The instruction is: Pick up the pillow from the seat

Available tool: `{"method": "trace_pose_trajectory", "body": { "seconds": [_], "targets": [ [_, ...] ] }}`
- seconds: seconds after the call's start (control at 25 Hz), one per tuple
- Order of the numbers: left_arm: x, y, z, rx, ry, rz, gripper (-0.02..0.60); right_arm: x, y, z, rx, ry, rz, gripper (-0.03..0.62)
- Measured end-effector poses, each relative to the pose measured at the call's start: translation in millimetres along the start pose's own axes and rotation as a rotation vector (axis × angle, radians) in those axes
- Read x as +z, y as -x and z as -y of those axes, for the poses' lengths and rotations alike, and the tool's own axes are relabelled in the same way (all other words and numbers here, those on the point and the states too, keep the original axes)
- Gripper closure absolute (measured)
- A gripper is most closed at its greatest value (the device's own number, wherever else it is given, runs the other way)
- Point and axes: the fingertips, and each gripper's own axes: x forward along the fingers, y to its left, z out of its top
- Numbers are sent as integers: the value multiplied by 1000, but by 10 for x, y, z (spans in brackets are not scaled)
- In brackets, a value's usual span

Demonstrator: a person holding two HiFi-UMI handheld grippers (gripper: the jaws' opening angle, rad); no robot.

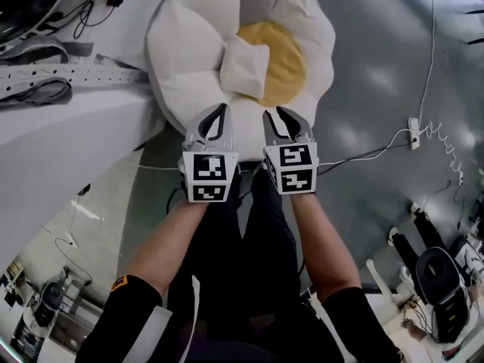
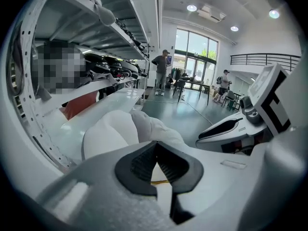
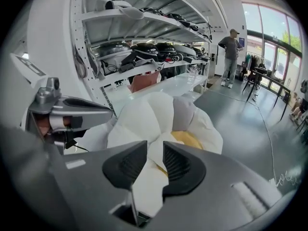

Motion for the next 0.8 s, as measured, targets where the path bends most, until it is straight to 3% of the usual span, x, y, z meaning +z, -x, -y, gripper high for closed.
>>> {"method": "trace_pose_trajectory", "body": {
  "seconds": [0.8],
  "targets": [
    [-1139, -1326, -223, 140, 128, -28, 577, -945, -1629, 462, 113, 38, -73, 448]
  ]
}}
